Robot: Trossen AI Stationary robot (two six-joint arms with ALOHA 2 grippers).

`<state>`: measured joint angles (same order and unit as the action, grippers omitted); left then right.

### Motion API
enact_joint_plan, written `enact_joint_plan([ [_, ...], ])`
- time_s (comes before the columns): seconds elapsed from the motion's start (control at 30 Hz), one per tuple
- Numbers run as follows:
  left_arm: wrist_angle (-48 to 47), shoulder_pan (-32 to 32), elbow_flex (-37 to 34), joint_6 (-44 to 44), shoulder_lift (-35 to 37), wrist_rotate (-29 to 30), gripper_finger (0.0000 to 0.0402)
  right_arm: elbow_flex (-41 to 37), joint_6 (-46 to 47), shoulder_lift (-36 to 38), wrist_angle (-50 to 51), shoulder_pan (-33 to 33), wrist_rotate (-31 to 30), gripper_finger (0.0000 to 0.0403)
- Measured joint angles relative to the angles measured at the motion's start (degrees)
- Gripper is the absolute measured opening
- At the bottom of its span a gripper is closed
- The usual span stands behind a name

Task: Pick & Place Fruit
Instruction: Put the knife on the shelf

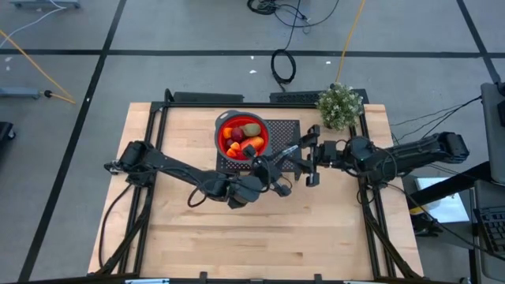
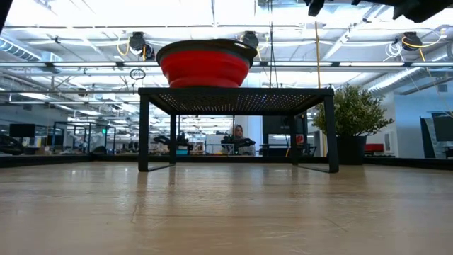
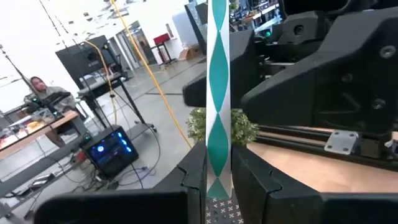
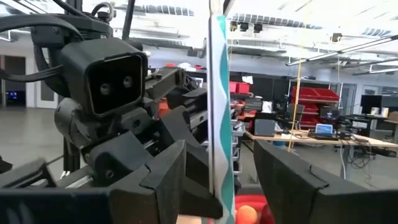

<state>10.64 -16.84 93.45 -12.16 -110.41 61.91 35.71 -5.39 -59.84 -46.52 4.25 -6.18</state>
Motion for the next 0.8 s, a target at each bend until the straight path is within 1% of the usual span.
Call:
enact_joint_plan([
  [0.2, 0.0, -0.1, 0.0, 0.3, 0.0, -1.9, 0.0051, 1.9, 0.2, -2.7, 0.0, 0.0, 0.0, 0.0180],
  [0.3, -0.1, -0.2, 0.0, 0.3, 0.0, -1.9, 0.0051, 2.7, 1.6, -3.7, 0.0, 0.0, -0.1, 0.0171],
  [0.37, -0.1, -0.2, 0.0, 0.3, 0.0, -1.9, 0.0051, 3.2, 2.9, -4.1, 0.1, 0.0, -1.3, 0.0161],
  [0.43, -0.1, -0.2, 0.0, 0.3, 0.0, -1.9, 0.0051, 3.2, 3.6, -4.1, -0.2, 0.0, -1.7, 0.0149],
  [0.57, -0.3, -0.4, 0.0, 0.4, 0.0, -1.2, 0.0051, 3.2, 5.9, -4.0, -0.4, 0.6, -4.9, 0.0117],
  [0.67, -1.0, -0.6, 0.0, 0.4, 0.0, 0.7, 0.0051, 3.2, 6.6, -3.8, -0.5, 1.5, -7.3, 0.0087],
  [0.8, -1.1, -0.6, 0.0, 0.4, 0.0, 0.7, 0.0051, 3.2, 7.7, -3.8, -0.4, 2.3, -7.6, 0.0040],
])
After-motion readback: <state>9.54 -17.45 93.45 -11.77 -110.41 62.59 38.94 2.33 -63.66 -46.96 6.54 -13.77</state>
